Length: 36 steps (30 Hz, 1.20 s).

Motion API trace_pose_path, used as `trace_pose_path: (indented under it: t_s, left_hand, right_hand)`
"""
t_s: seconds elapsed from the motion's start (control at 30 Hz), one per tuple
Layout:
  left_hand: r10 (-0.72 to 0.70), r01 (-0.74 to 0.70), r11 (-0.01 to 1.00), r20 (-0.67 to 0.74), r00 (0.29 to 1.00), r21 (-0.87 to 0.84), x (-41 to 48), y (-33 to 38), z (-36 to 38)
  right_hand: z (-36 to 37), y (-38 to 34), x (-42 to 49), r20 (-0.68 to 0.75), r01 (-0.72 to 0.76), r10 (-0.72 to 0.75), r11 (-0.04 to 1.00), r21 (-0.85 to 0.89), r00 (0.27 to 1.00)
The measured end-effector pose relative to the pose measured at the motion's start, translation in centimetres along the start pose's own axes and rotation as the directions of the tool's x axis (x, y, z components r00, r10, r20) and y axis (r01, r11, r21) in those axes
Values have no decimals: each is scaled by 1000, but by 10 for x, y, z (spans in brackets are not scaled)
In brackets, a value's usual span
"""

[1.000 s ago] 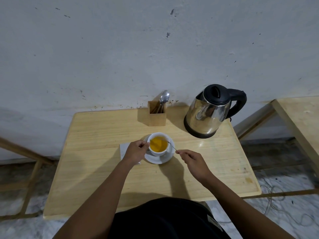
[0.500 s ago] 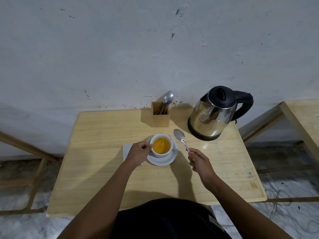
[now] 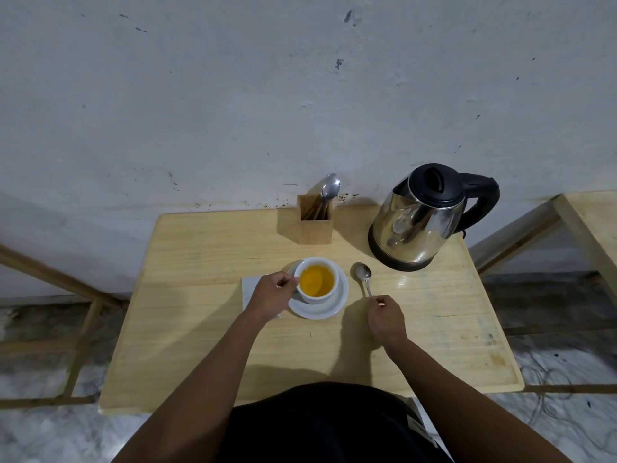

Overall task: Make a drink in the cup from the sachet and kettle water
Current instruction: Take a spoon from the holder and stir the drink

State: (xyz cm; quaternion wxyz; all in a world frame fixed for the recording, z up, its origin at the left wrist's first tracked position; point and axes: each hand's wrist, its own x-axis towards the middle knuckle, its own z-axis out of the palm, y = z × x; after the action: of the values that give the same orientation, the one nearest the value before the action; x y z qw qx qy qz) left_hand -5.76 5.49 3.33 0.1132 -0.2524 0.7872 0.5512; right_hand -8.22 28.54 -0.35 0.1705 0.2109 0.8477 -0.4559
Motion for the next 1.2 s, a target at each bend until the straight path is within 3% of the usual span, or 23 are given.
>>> trace_pose_path:
  t_s: [0.57,0.87,1.2]
  left_hand:
    - [3,-3,1000,-2,1000,8,0,2,0]
    - [-16,16,999,5,1000,27,-2,3,-1]
    - [-33,33,999,10,999,0,-1,4,0]
  right_hand:
    - [7,-3,7,-28,-28,23,982,-186,999]
    - [2,0,13,-31,95,-108,955,-282,994]
    - [-2,1,20,86,265,-252,886,-380,964]
